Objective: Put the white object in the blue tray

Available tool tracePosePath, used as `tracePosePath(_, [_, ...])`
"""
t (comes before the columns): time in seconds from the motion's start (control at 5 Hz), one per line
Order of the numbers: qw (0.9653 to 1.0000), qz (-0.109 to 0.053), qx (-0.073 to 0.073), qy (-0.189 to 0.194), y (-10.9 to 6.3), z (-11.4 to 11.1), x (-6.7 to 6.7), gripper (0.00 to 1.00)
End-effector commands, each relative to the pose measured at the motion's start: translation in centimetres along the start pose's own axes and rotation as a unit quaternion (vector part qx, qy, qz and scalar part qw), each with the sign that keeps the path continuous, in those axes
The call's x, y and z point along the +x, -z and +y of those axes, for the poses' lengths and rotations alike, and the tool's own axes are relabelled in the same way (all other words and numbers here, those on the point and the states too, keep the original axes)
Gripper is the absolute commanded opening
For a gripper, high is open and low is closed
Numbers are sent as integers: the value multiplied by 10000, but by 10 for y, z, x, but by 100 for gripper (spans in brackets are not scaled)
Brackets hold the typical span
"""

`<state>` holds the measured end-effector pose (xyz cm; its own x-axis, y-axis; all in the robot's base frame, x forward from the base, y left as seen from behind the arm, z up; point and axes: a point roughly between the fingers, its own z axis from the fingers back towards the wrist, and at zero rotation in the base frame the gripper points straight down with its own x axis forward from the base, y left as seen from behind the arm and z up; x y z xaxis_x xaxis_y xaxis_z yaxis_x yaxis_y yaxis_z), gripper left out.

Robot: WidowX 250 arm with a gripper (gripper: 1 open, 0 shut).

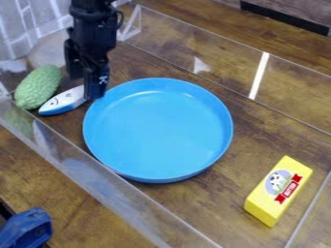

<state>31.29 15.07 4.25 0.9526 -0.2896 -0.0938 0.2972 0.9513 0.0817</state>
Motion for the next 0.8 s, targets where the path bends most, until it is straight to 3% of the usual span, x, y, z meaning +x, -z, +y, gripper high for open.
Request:
tracePosePath(0.0, [9980,-149,162,597,0,1,4,100])
tracePosePath(0.2, [9924,-190,168,1204,10,-7,7,100])
tracePosePath(0.4, [9893,-254,124,1431,8,-21,13,0])
tracePosePath(0.6, [9860,-275,40,1644,10,-36,16,0])
